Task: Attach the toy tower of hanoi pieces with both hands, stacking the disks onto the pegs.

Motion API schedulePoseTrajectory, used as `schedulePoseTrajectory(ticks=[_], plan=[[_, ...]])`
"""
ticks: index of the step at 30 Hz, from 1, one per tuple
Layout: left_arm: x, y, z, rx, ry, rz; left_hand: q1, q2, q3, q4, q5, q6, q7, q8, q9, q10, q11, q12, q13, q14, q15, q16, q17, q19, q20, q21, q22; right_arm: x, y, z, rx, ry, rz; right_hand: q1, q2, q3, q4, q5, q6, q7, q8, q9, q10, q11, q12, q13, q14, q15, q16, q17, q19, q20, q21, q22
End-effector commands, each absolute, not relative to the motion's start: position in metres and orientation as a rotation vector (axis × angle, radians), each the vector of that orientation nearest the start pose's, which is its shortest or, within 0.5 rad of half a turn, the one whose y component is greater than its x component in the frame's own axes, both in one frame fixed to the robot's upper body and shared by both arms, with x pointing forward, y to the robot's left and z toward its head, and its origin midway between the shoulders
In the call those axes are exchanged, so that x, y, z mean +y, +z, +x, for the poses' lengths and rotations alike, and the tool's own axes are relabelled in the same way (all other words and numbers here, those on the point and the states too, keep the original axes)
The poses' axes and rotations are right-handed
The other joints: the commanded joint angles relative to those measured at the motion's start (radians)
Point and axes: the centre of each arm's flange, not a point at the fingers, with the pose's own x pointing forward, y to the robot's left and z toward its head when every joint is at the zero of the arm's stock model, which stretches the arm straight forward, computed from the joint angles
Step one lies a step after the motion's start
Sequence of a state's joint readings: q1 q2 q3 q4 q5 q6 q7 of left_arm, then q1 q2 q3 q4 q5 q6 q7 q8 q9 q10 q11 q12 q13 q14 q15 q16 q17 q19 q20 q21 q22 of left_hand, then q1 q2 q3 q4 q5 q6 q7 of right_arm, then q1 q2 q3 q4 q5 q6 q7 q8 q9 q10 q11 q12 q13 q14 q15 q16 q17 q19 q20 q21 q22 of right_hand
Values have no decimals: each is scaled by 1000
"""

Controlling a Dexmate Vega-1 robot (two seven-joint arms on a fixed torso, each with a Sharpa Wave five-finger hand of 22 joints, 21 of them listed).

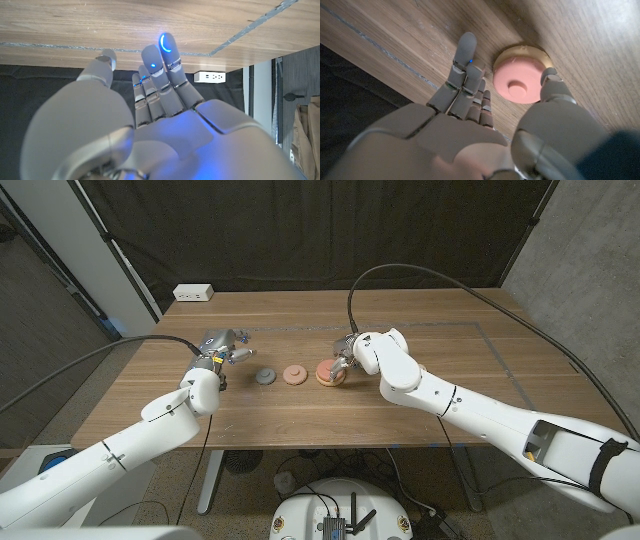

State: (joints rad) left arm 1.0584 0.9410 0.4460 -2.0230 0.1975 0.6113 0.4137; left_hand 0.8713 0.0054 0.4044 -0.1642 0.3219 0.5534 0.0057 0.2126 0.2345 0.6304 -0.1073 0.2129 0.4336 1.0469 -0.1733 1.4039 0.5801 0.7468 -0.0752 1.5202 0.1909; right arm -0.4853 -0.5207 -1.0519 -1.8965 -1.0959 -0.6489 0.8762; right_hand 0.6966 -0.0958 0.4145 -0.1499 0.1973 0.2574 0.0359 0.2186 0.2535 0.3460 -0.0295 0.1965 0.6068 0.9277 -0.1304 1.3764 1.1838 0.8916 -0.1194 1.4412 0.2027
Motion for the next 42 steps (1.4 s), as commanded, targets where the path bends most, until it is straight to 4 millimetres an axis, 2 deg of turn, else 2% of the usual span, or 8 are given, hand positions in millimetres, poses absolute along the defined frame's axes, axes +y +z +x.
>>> schedulePoseTrajectory(ticks=[1, 9, 18, 36, 42], plan=[[305, -19, 549, -416, 376, 1126, -5, -2, 8, -2, 3, 7, -4, -2, 6, 5, -5, -2, 3, 2, -46, 4, 2, -2, -131, 3, 2, -55, 7, 559, -196, 236, -1804, 18, 14, 13, -2, 10, 15, -1, 9, 7, 19, -1, 11, -1, 14, -87, -2, 5, 3, -96, -1, 2], [294, -16, 552, -426, 351, 1143, -5, -3, 9, -2, 2, 6, -4, -2, 6, 4, -6, -2, 3, -2, -47, -1, -6, -3, -131, 4, 2, -69, 8, 554, -259, 192, -1726, 43, 36, 30, -8, 23, 43, -12, 22, 12, 48, -17, 23, 2, 37, -88, 9, 16, 17, -97, 8, 5], [293, -12, 546, -429, 374, 1143, -4, -4, 11, -2, 2, 5, -4, -3, 6, 6, -5, -2, 4, -2, -47, -2, -8, -3, -131, 5, 2, -81, 9, 551, -303, 151, -1672, 69, 52, 47, -13, 38, 78, -25, 37, 18, 81, -34, 34, 7, 67, -88, 28, 29, 33, -98, 17, 5], [296, -19, 535, -411, 400, 1123, -6, -6, 14, -1, 1, 3, -5, -3, 6, 2, -6, -4, 2, 4, -47, 5, -5, -3, -131, 5, 2, -104, 6, 545, -362, 92, -1599, 103, 63, 67, -17, 60, 128, -54, 56, 24, 134, -55, 49, 16, 117, -88, 65, 44, 63, -98, 37, 11], [297, -22, 534, -404, 400, 1117, -7, -6, 15, -1, 1, 2, -5, -4, 6, -2, -5, -5, 3, 6, -46, 8, -2, -4, -131, 5, 2, -109, 3, 545, -367, 88, -1582, 106, 65, 69, -16, 63, 134, -52, 58, 25, 137, -57, 49, 18, 125, -87, 72, 45, 66, -98, 40, 11]])
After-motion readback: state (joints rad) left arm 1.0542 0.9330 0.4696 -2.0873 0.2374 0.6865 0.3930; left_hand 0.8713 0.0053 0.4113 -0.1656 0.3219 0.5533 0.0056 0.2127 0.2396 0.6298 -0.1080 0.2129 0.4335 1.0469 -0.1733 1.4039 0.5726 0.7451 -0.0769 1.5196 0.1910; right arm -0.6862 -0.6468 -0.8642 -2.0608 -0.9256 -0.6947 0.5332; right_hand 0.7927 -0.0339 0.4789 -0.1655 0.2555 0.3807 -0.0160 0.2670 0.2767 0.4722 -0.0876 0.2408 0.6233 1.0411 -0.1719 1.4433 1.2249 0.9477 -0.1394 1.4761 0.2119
